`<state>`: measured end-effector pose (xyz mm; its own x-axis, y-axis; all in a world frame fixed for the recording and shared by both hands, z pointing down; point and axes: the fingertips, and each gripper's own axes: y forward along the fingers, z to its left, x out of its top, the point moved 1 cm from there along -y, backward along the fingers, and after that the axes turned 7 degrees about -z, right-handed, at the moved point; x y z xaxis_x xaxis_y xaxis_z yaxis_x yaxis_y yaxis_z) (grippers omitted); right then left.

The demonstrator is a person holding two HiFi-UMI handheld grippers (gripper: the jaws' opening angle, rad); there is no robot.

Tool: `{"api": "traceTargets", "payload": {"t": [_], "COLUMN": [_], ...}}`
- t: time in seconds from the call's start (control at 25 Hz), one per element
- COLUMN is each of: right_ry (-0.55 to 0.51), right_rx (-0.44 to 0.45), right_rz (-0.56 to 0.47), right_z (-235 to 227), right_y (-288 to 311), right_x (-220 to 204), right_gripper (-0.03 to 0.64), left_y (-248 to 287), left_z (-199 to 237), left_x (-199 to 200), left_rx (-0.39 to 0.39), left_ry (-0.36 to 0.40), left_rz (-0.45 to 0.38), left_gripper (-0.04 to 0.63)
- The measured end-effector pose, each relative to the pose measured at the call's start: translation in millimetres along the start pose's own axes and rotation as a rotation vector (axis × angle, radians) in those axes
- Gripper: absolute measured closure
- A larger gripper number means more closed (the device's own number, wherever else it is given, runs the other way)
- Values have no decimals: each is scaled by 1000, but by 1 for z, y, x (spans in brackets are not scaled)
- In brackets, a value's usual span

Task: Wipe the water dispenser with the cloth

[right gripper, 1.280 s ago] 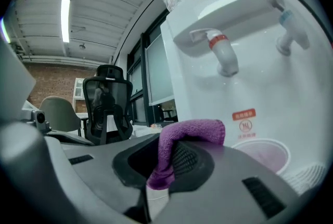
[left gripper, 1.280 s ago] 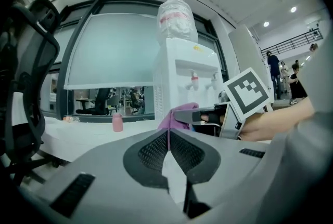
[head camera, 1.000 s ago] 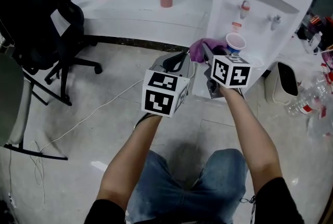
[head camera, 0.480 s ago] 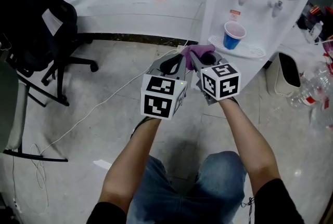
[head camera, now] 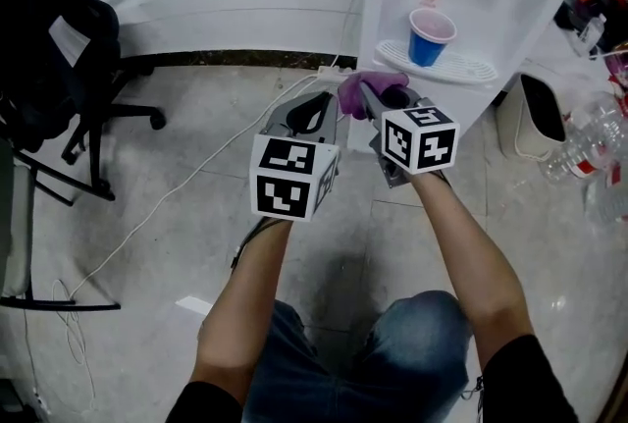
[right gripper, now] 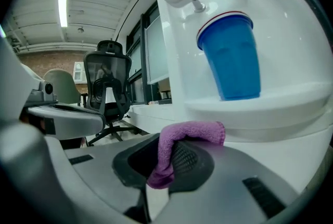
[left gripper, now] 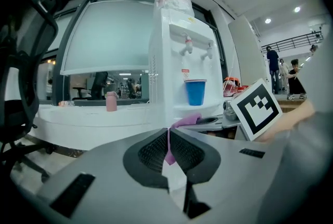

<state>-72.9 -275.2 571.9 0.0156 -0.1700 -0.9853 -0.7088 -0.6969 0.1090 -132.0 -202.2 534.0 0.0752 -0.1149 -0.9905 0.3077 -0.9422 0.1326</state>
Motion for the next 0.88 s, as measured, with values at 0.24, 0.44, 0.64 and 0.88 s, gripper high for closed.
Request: {"api": "traceTargets", "payload": {"t": [0.24, 0.44, 0.64, 0.88], "right_ry": [-9, -9, 4, 21], "right_rx": [-53, -119, -200, -294], "right_rz": [1, -11, -22, -26], "right_z": [-27, -55, -90, -131], "right_y": [-25, -50, -76, -108], "right_x": [-5, -4, -5, -7], "right_gripper": [571, 571, 571, 571], "left_y": [11, 18, 25, 30], "left_z": [-16, -32, -47, -48], "left_x": [-6, -6, -13, -20], "left_rx": [-46, -91, -133, -141], "left_ry": [-44, -34, -33, -40], "left_rz": [-13, -17, -12, -7], "left_gripper": [563, 563, 563, 563]}}
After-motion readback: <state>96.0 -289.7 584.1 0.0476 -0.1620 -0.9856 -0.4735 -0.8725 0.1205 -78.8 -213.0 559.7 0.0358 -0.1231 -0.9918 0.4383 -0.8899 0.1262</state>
